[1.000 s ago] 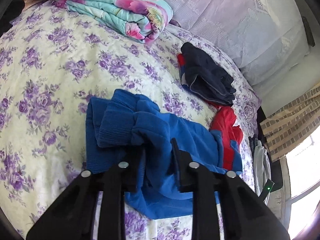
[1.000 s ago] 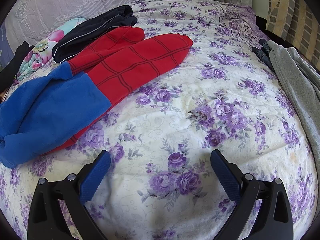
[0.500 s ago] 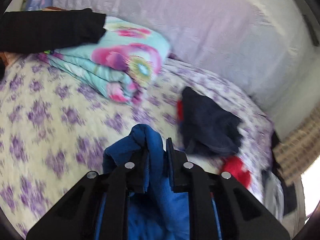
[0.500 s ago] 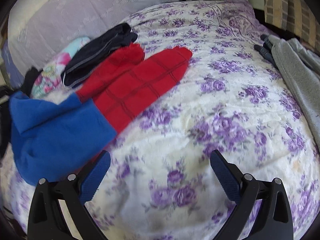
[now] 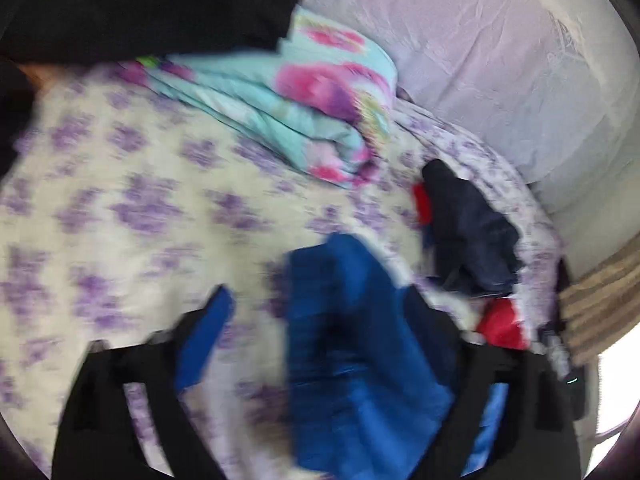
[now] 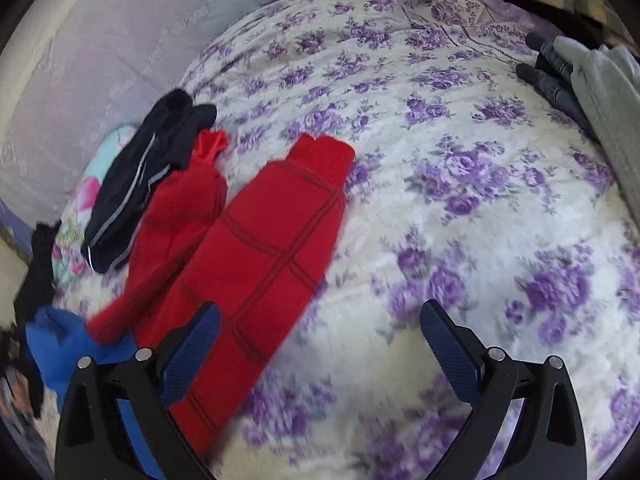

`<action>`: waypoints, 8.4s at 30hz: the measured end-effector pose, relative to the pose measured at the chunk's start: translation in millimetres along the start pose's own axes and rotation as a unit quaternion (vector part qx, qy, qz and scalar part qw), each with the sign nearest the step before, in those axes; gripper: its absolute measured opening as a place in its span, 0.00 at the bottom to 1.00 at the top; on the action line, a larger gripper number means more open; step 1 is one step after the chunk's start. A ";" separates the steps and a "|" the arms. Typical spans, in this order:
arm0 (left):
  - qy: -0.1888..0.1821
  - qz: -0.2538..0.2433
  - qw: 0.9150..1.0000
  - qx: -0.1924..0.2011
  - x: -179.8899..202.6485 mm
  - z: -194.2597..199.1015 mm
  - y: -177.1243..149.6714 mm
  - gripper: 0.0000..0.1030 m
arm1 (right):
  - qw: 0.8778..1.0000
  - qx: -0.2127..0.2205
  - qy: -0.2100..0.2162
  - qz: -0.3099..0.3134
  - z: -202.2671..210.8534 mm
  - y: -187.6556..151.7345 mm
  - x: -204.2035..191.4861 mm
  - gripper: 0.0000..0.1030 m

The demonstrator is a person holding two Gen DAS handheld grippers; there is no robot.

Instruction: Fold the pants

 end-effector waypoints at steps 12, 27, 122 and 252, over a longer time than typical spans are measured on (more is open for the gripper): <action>0.010 -0.074 0.996 -0.056 18.2 9.0 -68.6 0.89 | 1.000 0.018 0.011 0.007 -20.1 16.2 -16.6 0.97; -0.238 0.168 0.956 -0.036 36.6 -24.1 -142.6 0.71 | 0.999 0.035 0.015 0.016 -18.7 17.6 -19.8 0.97; -0.107 0.029 0.994 0.010 -79.1 32.1 -119.5 0.34 | 0.986 -0.025 0.134 -0.093 -35.9 25.9 -111.5 0.05; -0.051 0.026 0.998 0.002 -64.0 8.3 -108.4 0.47 | 0.987 0.050 -0.026 0.149 50.5 -14.3 1.0 0.16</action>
Point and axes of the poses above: each gripper's, at about its wrist camera, not at the fingertips, and z roughly against the way its jaws point, x to its right, y to its top, the point moved 10 cm from there along -z, roughly the way its jaws point, and after that the axes turned 13 degrees about -y, right-handed, at the moved point
